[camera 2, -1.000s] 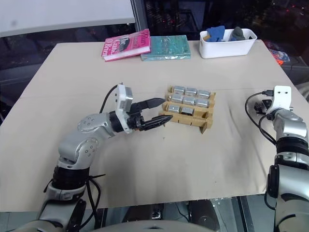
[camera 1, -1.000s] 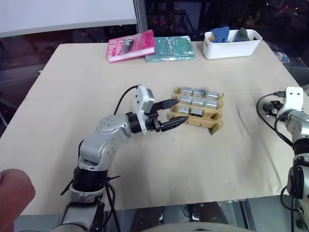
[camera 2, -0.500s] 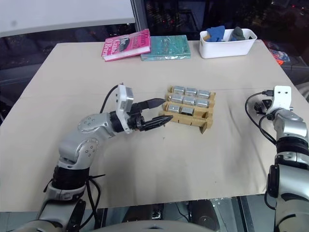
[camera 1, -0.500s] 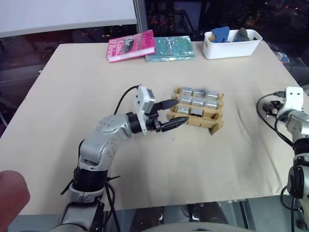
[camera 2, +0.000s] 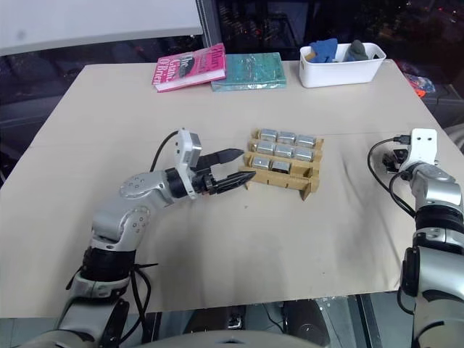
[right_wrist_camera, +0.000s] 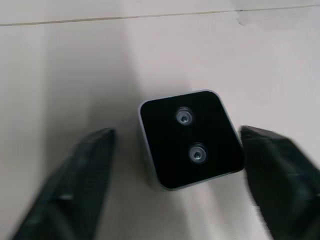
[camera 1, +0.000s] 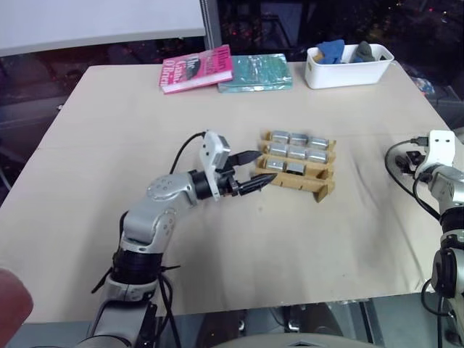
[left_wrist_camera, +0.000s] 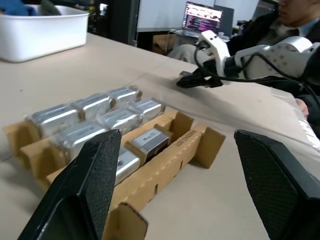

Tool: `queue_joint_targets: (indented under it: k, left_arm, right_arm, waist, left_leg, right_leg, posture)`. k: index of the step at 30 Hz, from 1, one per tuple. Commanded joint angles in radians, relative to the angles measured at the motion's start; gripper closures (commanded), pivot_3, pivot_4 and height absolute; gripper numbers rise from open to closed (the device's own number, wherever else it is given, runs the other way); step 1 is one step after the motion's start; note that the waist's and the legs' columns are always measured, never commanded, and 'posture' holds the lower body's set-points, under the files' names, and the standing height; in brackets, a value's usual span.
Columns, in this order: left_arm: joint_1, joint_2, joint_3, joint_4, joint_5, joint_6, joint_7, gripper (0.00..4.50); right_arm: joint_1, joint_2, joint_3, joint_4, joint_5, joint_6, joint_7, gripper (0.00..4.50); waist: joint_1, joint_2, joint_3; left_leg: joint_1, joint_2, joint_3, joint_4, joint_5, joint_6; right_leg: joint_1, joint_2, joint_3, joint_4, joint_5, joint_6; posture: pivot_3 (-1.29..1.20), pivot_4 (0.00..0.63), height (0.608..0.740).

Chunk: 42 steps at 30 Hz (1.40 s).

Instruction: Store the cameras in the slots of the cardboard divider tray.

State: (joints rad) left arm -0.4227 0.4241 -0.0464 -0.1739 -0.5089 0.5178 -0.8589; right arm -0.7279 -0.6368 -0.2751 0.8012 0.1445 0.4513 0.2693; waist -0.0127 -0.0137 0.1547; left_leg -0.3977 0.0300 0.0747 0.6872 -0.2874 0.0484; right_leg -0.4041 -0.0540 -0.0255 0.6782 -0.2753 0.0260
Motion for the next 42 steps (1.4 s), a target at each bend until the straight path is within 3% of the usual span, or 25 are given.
queue_joint_targets:
  k: [1, 5, 9, 16, 20, 25, 34, 37, 40, 42]
  left_arm:
    - [-0.023, -0.003, 0.020, 0.016, 0.004, -0.030, 0.004, 0.75]
    - [-0.058, -0.023, 0.017, 0.058, -0.004, -0.027, 0.006, 0.75]
    - [-0.097, -0.067, 0.031, 0.052, -0.055, 0.046, 0.048, 0.75]
    - [-0.240, -0.121, 0.123, 0.066, -0.362, 0.436, 0.118, 0.75]
    - [-0.370, -0.175, 0.188, 0.187, -0.490, 0.646, 0.232, 0.75]
    - [-0.452, -0.225, 0.217, 0.277, -0.530, 0.773, 0.322, 0.75]
    - [-0.474, -0.234, 0.187, 0.300, -0.505, 0.816, 0.319, 0.75]
    - [-0.482, -0.238, 0.186, 0.318, -0.501, 0.815, 0.310, 1.59]
    - [-0.490, -0.230, 0.180, 0.327, -0.501, 0.825, 0.284, 3.01]
    - [-0.495, -0.229, 0.182, 0.328, -0.499, 0.825, 0.275, 3.80]
  right_arm:
    - [0.004, -0.024, -0.021, -0.066, 0.015, 0.011, 0.008, 2.48]
    - [0.061, -0.026, -0.023, -0.191, 0.027, 0.059, 0.016, 2.59]
    - [0.191, -0.034, -0.004, -0.488, 0.059, 0.095, 0.088, 2.59]
    - [0.460, -0.058, 0.053, -1.177, 0.191, 0.116, 0.278, 2.59]
    - [0.510, -0.055, 0.156, -1.439, 0.172, 0.095, 0.282, 2.59]
    - [0.500, -0.051, 0.264, -1.536, 0.074, 0.052, 0.251, 2.59]
    - [0.466, -0.017, 0.316, -1.607, 0.030, 0.094, 0.219, 2.59]
    - [0.460, -0.007, 0.334, -1.617, 0.023, 0.110, 0.216, 2.59]
    - [0.458, 0.005, 0.327, -1.624, 0.069, 0.142, 0.241, 2.59]
    - [0.458, 0.011, 0.311, -1.631, 0.092, 0.153, 0.247, 1.55]
  waist:
    - [-0.001, 0.000, 0.000]
    - [0.002, 0.000, 0.000]
    - [0.008, 0.001, 0.001]
    - [0.000, 0.003, 0.001]
    - [0.003, 0.002, 0.001]
    - [0.003, 0.001, 0.002]
    - [0.005, 0.000, 0.002]
    - [0.005, 0.000, 0.002]
    - [0.007, 0.000, 0.002]
    - [0.006, 0.000, 0.002]
  left_leg:
    - [0.000, 0.000, 0.000, 0.000, 0.000, 0.000]
    - [0.000, 0.000, 0.000, 0.000, 0.000, 0.000]
    - [-0.001, 0.000, 0.000, 0.000, 0.000, 0.000]
    - [-0.001, 0.001, -0.002, 0.000, 0.000, 0.000]
    - [-0.001, 0.001, -0.003, 0.000, 0.000, -0.001]
    - [-0.001, -0.001, -0.003, 0.001, 0.000, 0.000]
    - [-0.001, -0.001, -0.003, 0.001, 0.000, -0.001]
    - [-0.001, -0.001, -0.003, 0.001, 0.001, -0.001]
    - [-0.001, -0.002, -0.003, 0.001, 0.001, -0.001]
    - [-0.001, -0.002, -0.003, 0.001, 0.001, -0.001]
  right_leg:
    - [0.000, 0.000, 0.000, 0.000, 0.000, 0.000]
    - [0.000, 0.000, -0.001, 0.000, 0.000, 0.000]
    - [0.000, -0.001, -0.001, -0.001, 0.000, 0.000]
    - [0.000, 0.000, -0.001, 0.000, 0.000, 0.000]
    - [0.000, 0.002, -0.002, 0.000, 0.000, 0.001]
    - [0.000, 0.002, -0.002, 0.000, 0.000, 0.001]
    - [0.000, 0.002, -0.002, 0.000, 0.000, 0.001]
    - [0.000, 0.002, -0.002, 0.000, 0.000, 0.001]
    - [0.000, 0.002, -0.003, 0.000, 0.000, 0.001]
    - [0.000, 0.002, -0.002, 0.000, 0.000, 0.001]
  posture:
    - [0.00, 0.150, 0.740]
    - [0.00, 0.150, 0.740]
    - [0.00, 0.150, 0.740]
    - [0.00, 0.150, 0.740]
    - [0.00, 0.150, 0.740]
    - [0.00, 0.150, 0.740]
    - [0.00, 0.150, 0.740]
    - [0.00, 0.150, 0.740]
    - [0.00, 0.150, 0.740]
    - [0.00, 0.150, 0.740]
